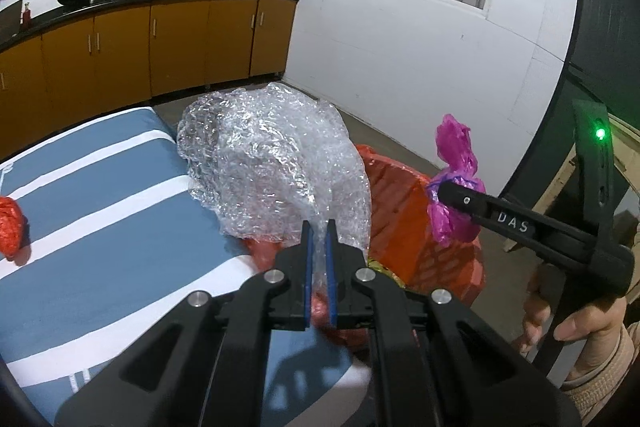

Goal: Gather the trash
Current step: 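Carry the pink bag and bubble wrap to the basket and open both grippers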

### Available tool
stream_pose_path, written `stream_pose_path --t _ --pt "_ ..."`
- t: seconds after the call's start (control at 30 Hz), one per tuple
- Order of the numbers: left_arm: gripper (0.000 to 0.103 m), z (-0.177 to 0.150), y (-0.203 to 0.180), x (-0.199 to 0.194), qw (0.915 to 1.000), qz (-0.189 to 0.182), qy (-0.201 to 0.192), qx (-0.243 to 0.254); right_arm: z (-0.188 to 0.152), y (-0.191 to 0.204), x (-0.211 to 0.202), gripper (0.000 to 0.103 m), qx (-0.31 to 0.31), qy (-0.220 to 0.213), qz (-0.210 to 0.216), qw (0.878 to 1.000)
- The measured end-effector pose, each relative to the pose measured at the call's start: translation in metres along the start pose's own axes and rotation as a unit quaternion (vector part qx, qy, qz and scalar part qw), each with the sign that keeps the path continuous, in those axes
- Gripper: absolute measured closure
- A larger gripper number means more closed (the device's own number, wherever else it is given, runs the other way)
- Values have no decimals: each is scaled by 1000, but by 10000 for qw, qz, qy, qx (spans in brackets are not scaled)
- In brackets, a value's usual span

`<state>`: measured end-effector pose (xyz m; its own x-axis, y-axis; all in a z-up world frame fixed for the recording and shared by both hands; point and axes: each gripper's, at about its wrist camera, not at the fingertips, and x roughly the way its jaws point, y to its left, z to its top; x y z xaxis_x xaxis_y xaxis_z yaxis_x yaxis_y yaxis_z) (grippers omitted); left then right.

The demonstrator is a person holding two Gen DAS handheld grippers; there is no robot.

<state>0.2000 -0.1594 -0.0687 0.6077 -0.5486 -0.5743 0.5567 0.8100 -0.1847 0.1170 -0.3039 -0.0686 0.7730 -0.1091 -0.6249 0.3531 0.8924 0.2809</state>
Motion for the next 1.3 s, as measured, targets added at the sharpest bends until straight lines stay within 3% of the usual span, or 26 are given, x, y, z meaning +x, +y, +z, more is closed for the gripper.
stream_pose_path --t 0.73,0.8,0.87,1.03,1.13,1.3 --pt "94 0 -2 23 9994 -266 205 -2 2 -14 -3 49 157 -143 41 9998" --pt "87 1 -2 25 9993 -280 250 -23 3 -15 -3 46 174 -158 39 9997" --pt "73 -2 0 24 9993 -250 269 -50 3 -15 -3 39 200 -163 61 9996" --pt "64 -5 18 15 9994 -70 237 -248 5 -14 -5 33 223 -202 63 9995" --pt "52 -7 35 2 9988 189 150 -433 6 -9 -5 33 166 -193 76 9996" --pt "36 -14 66 -25 9937 980 -22 -539 3 14 -2 33 -204 -105 185 9996"
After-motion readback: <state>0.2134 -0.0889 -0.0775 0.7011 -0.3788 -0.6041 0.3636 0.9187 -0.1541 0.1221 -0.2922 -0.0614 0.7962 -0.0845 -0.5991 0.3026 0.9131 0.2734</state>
